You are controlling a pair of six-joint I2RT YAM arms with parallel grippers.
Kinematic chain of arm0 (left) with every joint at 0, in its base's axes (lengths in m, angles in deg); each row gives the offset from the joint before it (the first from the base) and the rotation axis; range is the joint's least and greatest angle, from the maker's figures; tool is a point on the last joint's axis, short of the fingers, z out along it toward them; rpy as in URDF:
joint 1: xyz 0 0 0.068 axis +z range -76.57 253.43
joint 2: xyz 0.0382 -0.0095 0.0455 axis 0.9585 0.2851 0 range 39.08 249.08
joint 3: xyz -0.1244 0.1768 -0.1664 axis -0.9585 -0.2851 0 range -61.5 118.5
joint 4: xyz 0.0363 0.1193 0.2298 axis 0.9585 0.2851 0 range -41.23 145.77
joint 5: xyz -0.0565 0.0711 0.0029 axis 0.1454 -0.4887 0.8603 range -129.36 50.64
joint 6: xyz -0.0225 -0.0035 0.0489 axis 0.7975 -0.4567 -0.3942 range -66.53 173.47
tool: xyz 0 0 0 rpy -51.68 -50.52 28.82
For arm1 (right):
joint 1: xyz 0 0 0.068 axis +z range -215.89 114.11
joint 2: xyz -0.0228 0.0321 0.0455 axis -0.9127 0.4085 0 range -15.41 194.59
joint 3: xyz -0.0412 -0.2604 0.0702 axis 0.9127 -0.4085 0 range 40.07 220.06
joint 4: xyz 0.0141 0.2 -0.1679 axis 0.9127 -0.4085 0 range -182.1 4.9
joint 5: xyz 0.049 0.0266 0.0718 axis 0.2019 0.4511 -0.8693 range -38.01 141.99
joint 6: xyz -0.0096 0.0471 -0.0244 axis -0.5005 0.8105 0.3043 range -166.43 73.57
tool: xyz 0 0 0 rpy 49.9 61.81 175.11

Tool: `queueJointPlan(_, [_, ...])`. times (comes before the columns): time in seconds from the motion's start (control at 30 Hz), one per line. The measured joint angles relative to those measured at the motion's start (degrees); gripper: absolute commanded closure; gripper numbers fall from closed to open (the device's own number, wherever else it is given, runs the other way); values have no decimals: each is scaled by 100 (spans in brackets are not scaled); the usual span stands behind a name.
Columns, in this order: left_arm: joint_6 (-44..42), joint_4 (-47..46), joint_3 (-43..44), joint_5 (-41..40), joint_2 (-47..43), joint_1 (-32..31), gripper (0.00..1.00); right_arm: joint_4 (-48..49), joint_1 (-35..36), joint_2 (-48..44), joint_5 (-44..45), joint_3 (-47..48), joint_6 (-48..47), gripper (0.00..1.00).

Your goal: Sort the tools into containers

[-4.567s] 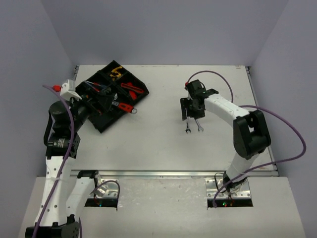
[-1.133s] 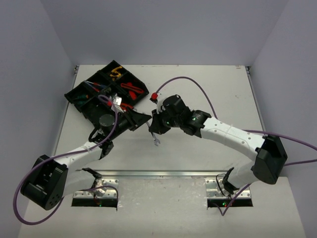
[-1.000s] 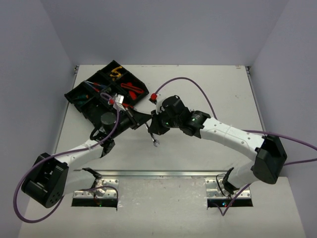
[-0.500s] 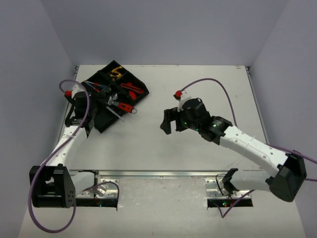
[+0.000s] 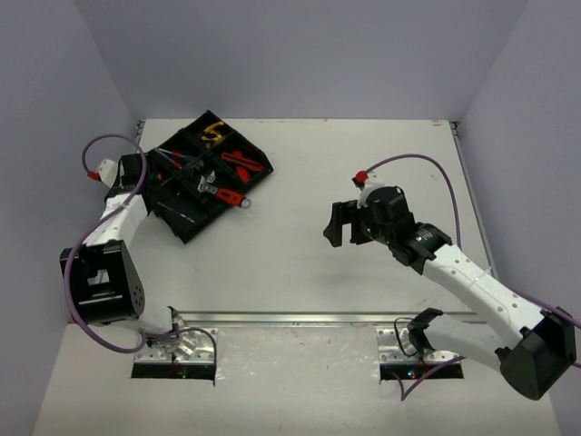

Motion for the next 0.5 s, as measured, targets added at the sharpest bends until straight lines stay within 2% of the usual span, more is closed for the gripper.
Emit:
queueJointPlan(0.2, [72, -31, 230, -71, 457, 9, 98, 20, 0, 1, -117, -45, -47, 1])
queueJointPlan(0.3, [99, -77, 231, -38, 587, 18, 48, 45, 0, 2, -193, -63, -55, 1])
queueJointPlan(0.37, [150, -195, 241, 101, 640, 25, 25, 51, 0, 11, -215, -67, -57, 1])
queueJointPlan(0.5, [221, -458, 264, 495, 580, 4, 20, 84, 0, 123, -184, -67, -73, 1])
